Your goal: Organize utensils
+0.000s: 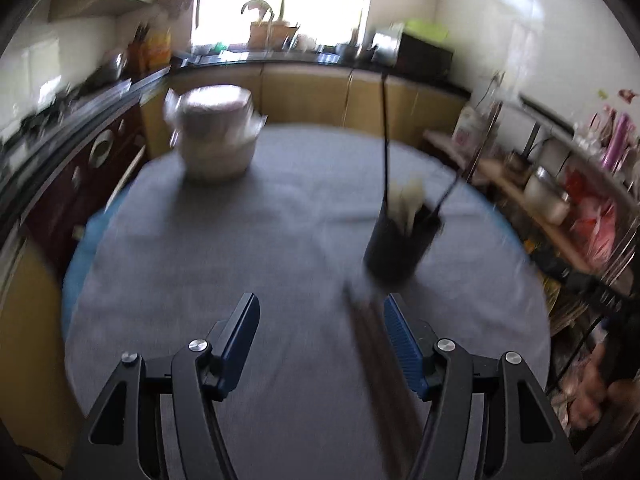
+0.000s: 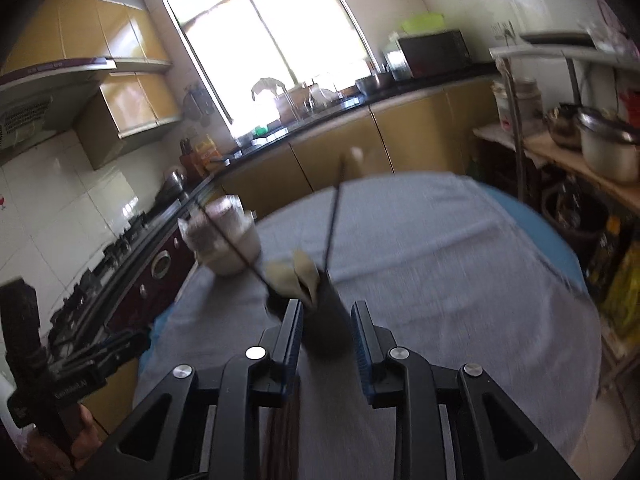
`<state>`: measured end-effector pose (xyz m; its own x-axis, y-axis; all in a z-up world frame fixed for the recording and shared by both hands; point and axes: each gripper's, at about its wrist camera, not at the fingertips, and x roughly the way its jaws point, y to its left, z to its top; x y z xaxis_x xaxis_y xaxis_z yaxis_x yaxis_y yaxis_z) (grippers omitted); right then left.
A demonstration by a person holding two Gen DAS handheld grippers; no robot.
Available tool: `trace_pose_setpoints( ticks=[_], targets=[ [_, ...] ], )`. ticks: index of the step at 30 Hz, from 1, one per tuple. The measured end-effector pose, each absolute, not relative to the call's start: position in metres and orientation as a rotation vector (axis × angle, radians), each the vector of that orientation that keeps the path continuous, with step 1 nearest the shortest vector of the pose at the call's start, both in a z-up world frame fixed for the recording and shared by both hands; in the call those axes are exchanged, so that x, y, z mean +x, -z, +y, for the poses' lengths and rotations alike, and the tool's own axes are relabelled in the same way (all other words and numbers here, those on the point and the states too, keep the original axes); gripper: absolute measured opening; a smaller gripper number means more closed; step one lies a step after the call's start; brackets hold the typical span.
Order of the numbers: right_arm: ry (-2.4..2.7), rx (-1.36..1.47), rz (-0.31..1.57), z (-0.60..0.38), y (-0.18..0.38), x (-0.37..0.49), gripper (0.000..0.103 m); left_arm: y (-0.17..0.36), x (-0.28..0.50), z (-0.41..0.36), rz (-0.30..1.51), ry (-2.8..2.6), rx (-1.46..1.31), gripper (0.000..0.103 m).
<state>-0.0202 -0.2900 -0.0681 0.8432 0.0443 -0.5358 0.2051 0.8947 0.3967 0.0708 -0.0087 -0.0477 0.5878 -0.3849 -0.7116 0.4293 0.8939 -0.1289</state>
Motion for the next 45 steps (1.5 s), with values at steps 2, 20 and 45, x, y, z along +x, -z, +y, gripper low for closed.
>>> trace_pose_setpoints(
  ticks=[2, 20, 45],
  targets=[
    [0.08, 0.451, 0.602, -0.286, 0.079, -0.032, 0.027, 0.066, 0.053, 0.003, 0.85, 0.461, 0.075, 0.066],
    [-0.014, 0.389, 0.674, -0.24, 0.101, -0.095, 0.056, 0.081, -0.018, 0.037, 0.847, 0.347, 0.105, 0.069],
    [-0.084, 0.343, 0.668, -0.203, 0.091, -0.093, 0.056, 0.069, -0.027, 0.05, 0.769, 0.245, 0.143, 0.072]
  ],
)
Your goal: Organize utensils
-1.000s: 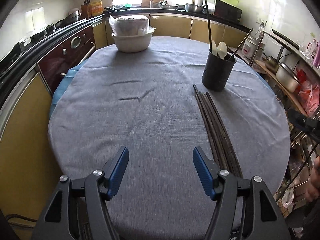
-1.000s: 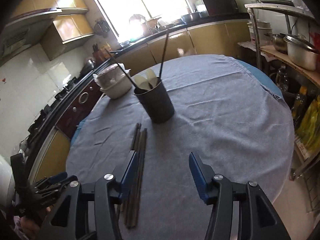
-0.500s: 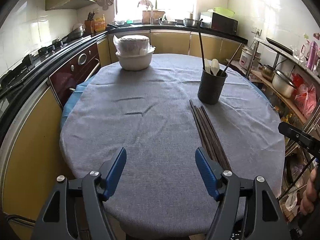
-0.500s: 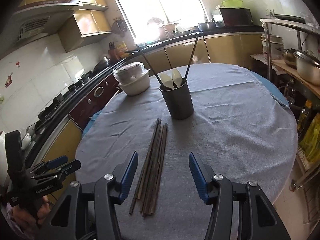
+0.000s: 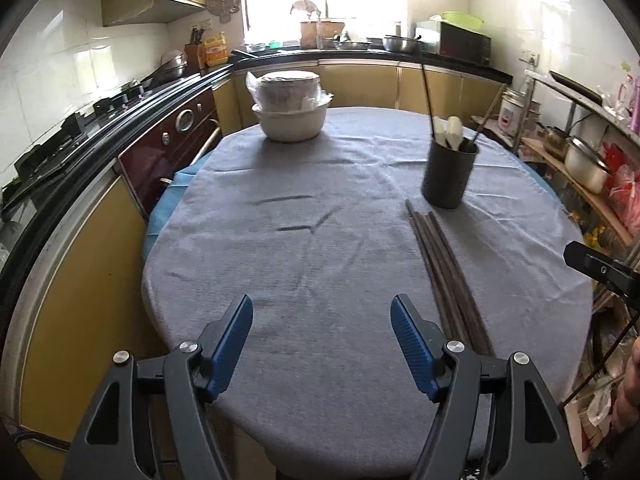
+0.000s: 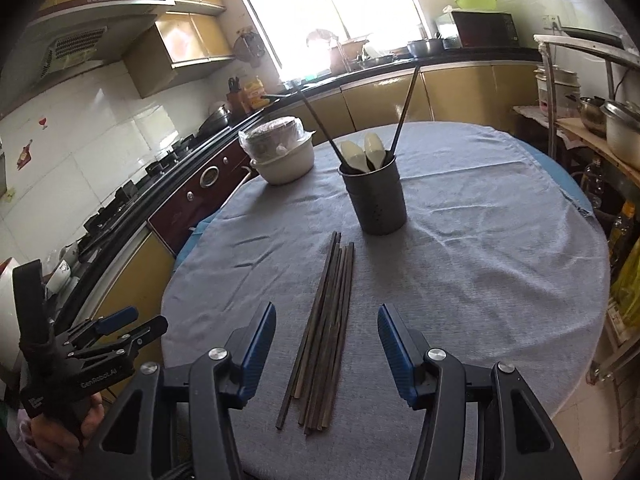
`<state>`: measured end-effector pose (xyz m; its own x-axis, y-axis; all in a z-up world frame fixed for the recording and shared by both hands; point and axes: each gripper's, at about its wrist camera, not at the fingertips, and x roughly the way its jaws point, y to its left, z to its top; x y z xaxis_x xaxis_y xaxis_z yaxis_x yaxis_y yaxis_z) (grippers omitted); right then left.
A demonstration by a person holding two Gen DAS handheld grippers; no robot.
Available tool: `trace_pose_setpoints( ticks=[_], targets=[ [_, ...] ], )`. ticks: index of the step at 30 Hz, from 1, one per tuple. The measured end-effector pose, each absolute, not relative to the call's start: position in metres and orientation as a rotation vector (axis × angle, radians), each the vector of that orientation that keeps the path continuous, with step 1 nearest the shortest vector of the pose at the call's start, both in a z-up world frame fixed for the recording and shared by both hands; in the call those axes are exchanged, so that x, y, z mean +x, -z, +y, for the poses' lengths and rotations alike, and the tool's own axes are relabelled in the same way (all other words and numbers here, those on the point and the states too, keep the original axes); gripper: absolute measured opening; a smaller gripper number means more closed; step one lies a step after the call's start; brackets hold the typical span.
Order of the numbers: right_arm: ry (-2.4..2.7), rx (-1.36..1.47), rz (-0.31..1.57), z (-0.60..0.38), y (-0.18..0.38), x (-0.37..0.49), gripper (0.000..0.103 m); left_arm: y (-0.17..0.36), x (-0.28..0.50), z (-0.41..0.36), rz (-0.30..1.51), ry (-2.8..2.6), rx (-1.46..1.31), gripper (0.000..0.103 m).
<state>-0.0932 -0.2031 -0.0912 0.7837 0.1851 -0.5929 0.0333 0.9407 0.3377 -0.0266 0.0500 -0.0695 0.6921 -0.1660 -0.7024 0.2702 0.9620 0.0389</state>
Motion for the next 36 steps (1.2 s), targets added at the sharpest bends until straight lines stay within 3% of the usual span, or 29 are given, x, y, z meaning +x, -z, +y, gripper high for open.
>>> trace_pose_setpoints(
  ticks=[23, 33, 36],
  targets=[
    [-0.071, 0.367, 0.705, -0.207, 0.097, -0.073, 0.056, 0.083, -0.003, 0.03, 0.814, 0.29, 0.206, 0.072],
    [-0.162, 0.374, 0.824, -0.191, 0.133, -0.001, 0.056, 0.102, 0.013, 0.062, 0.888, 0.168, 0.148, 0.072],
    [-0.141, 0.371, 0.886, -0.187, 0.152, 0.026, 0.045, 0.107, 0.016, 0.067, 0.907, 0.15, 0.136, 0.072]
  ],
)
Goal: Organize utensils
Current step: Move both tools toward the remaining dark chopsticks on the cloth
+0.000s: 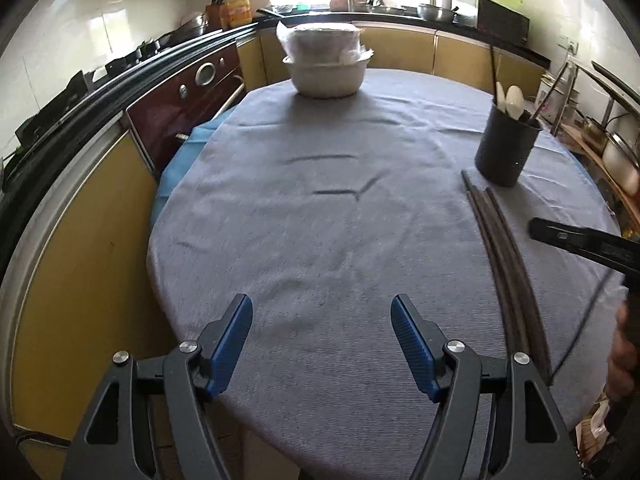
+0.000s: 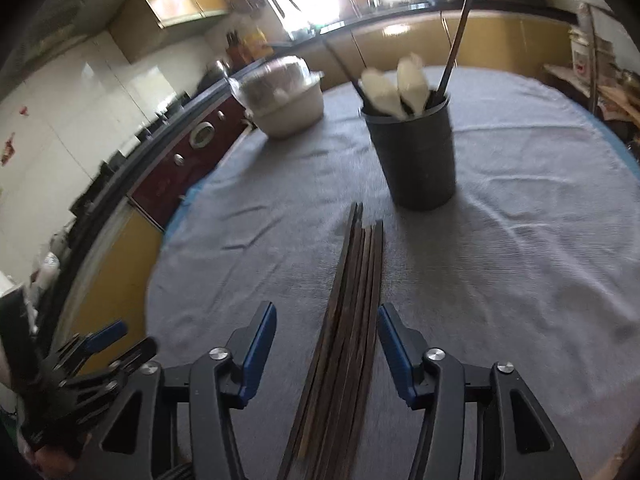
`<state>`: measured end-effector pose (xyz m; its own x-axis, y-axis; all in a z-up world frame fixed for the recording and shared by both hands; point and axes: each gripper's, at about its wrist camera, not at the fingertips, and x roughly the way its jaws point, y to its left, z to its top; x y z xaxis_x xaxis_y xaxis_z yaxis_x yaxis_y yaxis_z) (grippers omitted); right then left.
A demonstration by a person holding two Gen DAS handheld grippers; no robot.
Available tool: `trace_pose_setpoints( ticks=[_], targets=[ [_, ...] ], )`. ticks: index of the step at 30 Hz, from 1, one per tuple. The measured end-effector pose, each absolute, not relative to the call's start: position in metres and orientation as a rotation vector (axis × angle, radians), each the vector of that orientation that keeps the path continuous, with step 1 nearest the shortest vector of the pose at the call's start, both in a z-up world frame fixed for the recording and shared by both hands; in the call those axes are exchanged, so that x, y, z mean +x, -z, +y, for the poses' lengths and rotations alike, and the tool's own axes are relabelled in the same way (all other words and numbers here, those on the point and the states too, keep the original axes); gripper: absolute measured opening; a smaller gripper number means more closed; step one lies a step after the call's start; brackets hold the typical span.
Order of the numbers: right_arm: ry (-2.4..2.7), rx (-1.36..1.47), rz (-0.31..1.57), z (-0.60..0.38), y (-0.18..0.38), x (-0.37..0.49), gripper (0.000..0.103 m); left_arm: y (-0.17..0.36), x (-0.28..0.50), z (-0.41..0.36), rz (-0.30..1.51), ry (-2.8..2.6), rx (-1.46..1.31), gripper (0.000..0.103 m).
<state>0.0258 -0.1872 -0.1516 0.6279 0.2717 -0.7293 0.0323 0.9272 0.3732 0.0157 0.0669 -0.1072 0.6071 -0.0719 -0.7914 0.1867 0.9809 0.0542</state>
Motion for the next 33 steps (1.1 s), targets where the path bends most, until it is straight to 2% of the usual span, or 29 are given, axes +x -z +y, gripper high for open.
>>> trace_pose_setpoints(
  ticks=[2, 4, 11, 19, 24, 33],
  targets=[
    [-0.118, 0.364, 0.929, -0.185, 0.162, 0.04, 0.035, 0.108, 0.017, 0.065, 0.912, 0.15, 0.143, 0.073],
    [-0.092, 0.354, 0.967, -0.183, 0.172, 0.052, 0.035, 0.109, 0.019, 0.06, 0.916, 0.161, 0.15, 0.073],
    [-0.016, 0.234, 1.028, -0.179, 0.184, 0.052, 0.012, 0.113, 0.022, 0.049, 0.934, 0.184, 0.162, 0.073],
    [0.06, 0.38, 1.011, -0.238, 0.184, 0.026, 0.011, 0.12, 0.036, 0.031, 0.989, 0.265, 0.128, 0.072],
    [0.016, 0.508, 0.958, -0.26, 0.176, 0.013, 0.014, 0.126, 0.069, -0.013, 1.069, 0.445, 0.055, 0.073],
    [0.029, 0.548, 0.949, -0.272, 0.178, -0.003, 0.014, 0.159, 0.116, -0.072, 1.188, 0.496, 0.001, 0.072]
  ],
)
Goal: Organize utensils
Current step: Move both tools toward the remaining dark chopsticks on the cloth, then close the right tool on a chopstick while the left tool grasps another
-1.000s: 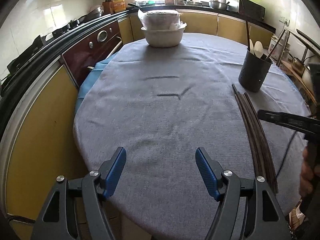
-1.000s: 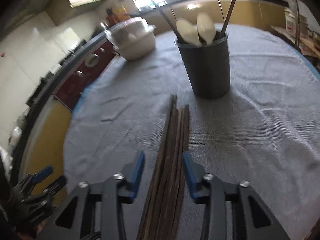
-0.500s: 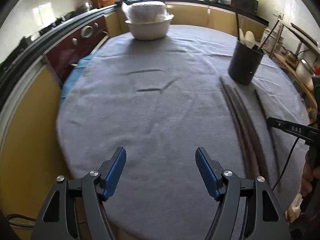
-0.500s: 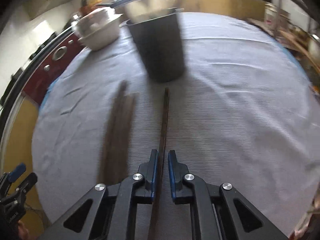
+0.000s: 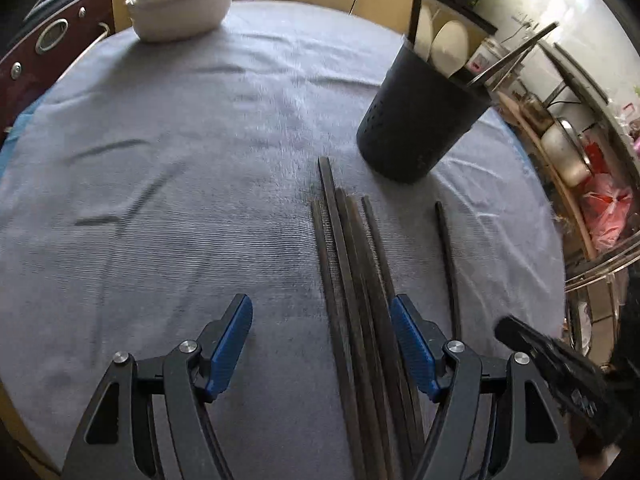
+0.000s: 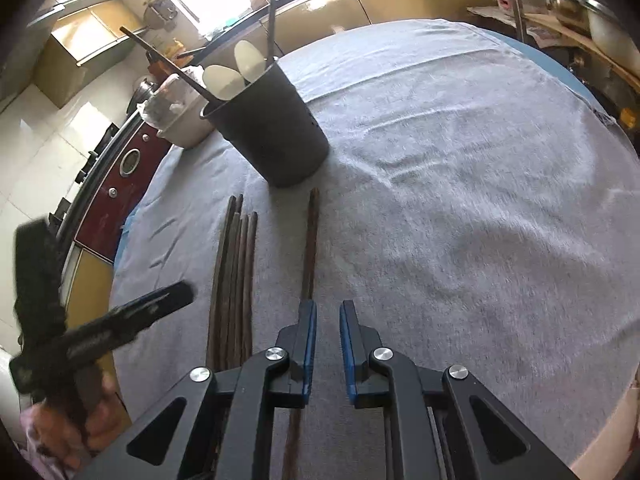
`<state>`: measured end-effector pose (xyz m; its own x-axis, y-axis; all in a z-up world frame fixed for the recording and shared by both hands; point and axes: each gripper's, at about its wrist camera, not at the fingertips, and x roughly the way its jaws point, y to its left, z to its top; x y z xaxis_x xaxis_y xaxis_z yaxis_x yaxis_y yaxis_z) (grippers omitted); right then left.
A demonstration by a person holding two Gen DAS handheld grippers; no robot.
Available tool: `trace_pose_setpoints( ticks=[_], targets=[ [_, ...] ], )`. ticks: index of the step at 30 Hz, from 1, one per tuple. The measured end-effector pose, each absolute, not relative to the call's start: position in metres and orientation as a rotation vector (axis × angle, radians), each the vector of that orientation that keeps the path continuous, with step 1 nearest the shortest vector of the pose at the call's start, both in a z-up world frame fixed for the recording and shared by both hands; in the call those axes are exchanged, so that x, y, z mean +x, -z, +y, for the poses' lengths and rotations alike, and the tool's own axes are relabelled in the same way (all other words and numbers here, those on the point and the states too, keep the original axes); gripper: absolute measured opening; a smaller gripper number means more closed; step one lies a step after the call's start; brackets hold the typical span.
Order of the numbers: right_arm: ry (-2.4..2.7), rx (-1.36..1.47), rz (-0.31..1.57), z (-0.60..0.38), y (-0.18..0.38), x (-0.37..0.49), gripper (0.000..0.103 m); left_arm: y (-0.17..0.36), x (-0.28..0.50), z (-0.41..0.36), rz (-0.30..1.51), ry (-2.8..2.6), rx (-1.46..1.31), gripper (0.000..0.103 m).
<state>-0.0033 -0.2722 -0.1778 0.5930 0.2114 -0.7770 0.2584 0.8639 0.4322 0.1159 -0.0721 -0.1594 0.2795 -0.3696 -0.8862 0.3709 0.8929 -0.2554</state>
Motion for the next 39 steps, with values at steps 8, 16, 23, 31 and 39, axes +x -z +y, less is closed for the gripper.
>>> trace_pose_setpoints(
  ticks=[8, 16, 23, 31, 39],
  targets=[
    [0.016, 0.564, 0.944, -0.274, 0.18, -0.013, 0.014, 0.163, 0.106, -0.081, 1.103, 0.489, 0.169, 0.073],
    [0.006, 0.55, 0.933, -0.268, 0.176, -0.011, 0.014, 0.157, 0.093, -0.045, 1.133, 0.481, 0.233, 0.068],
    [0.003, 0.499, 0.952, -0.267, 0.168, 0.018, 0.014, 0.133, 0.11, -0.01, 1.114, 0.48, 0.134, 0.067],
    [-0.002, 0.51, 1.022, -0.267, 0.173, 0.064, 0.015, 0.124, 0.144, -0.044, 1.115, 0.512, 0.122, 0.067],
    [0.069, 0.392, 1.055, -0.249, 0.186, 0.087, 0.026, 0.155, 0.179, -0.081, 1.195, 0.567, 0.115, 0.014]
  ],
)
